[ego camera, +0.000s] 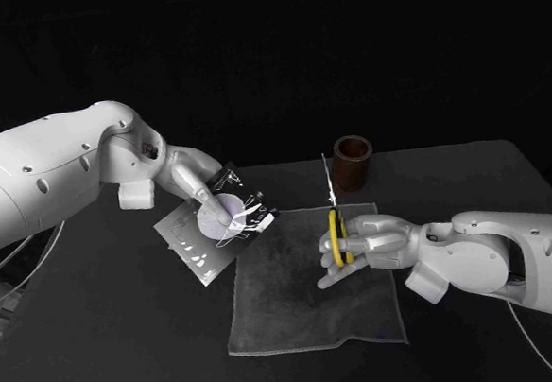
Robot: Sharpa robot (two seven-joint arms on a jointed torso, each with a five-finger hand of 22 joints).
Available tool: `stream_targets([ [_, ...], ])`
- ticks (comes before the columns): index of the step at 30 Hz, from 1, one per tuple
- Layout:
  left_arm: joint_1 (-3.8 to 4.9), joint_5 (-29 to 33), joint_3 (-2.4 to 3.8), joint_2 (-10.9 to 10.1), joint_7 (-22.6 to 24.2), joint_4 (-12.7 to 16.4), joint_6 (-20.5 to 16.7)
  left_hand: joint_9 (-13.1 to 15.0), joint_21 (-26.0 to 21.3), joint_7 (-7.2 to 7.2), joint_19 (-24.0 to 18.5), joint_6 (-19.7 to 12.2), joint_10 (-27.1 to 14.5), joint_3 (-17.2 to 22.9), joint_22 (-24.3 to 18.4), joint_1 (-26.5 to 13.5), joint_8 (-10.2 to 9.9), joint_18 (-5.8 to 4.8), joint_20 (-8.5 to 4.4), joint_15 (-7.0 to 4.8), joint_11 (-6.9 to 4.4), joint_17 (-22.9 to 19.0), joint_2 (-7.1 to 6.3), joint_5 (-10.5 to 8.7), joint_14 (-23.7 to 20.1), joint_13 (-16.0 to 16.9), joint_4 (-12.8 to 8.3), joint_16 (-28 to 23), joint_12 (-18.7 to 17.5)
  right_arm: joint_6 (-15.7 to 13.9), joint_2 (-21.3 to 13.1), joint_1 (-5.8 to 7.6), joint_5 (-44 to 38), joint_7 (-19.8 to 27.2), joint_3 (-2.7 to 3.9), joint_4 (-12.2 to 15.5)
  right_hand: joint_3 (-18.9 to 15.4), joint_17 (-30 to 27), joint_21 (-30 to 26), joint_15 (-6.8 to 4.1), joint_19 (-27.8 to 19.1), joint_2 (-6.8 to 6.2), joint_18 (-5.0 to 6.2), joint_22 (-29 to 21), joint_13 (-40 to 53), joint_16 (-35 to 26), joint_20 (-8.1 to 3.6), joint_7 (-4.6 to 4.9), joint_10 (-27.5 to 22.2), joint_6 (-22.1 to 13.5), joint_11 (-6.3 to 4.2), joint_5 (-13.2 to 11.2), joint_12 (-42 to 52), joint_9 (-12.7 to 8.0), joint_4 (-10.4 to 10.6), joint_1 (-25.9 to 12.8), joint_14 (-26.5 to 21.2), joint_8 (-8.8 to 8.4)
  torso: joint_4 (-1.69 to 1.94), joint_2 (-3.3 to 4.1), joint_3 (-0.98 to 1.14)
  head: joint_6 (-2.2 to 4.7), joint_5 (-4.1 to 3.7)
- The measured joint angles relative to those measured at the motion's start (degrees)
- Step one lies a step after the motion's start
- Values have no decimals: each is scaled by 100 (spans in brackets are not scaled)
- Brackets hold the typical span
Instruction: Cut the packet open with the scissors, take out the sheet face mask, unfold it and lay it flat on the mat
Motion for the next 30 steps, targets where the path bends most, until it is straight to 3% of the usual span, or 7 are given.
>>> stream_targets([
  [4,-1,0,0,-7,0,-2,-12,1,0,0,0,0,0,0,0,0,-1,-1,0,0,0,0,0,0,0,1,0,0,-1,89,33,2,187,115,7,-53,-51,-122,156,-151,153,-53,-23,52,-130,217,102,-159,49,-152,-30,-460,148,694,344,95,357,1196,3,-3,-4,7,-24],
  [7,-1,0,0,-16,0,-5,-25,1,0,0,0,0,0,0,-1,0,-5,-3,0,0,0,0,0,-1,0,5,0,0,-2,148,67,3,368,189,10,-77,-221,-170,105,-185,313,24,-23,13,-134,296,-35,-79,60,-714,-41,-552,267,900,390,-116,545,1340,1,-4,-4,9,-40],
  [11,-1,-2,0,-19,0,-9,-41,54,0,-1,0,-1,-1,-1,-1,1,-10,-17,0,0,1,0,1,-2,0,5,0,0,-3,235,114,3,577,256,10,-98,-337,-197,134,-205,382,99,-24,16,-105,401,-116,-77,59,-1057,-41,-669,403,576,379,-288,604,847,-1,-4,-7,14,-54],
  [17,-1,-2,0,-11,2,-16,-58,54,0,10,0,-7,-1,-1,-1,1,6,-36,0,0,1,-1,1,-3,0,5,-1,0,-3,517,142,2,781,307,13,-153,-422,-345,-18,-238,442,161,-25,-26,-156,73,-130,-83,59,-1129,-41,-1050,306,-471,339,-428,692,-653,0,-4,-8,36,-80],
  [19,-1,-2,0,-11,2,-18,-63,54,0,21,0,4,-1,-1,-1,1,6,-37,0,0,2,-2,1,-3,0,5,-1,0,-3,653,143,1,822,307,16,-171,-445,-429,-172,-181,176,156,-24,-31,-231,-153,-87,-88,52,-1153,-37,-1098,130,-686,316,-519,636,-804,2,-4,-8,45,-93],
  [26,-1,-2,-1,-9,3,-23,-77,54,0,23,0,5,-3,-7,4,2,6,-41,0,1,3,-3,2,-5,0,5,-6,0,-3,1226,176,-1,915,297,22,-244,-330,-1094,-488,573,-2035,-44,-22,-165,-814,-1357,163,-21,-1490,-1986,646,-1165,-774,-1153,337,-797,-1245,-1131,-1,-3,-5,76,-124],
  [30,-1,-2,-1,-6,3,-25,-82,54,0,22,0,5,-10,25,3,2,6,-43,0,1,10,-4,2,-21,-1,5,-6,0,-3,1415,208,-2,927,296,26,-282,141,-1312,-488,634,-2366,-273,-16,-176,-1025,-1442,132,-17,-1845,-2565,308,-1164,-930,-1450,376,-908,-1496,-1592,-1,-1,-4,91,-129],
])
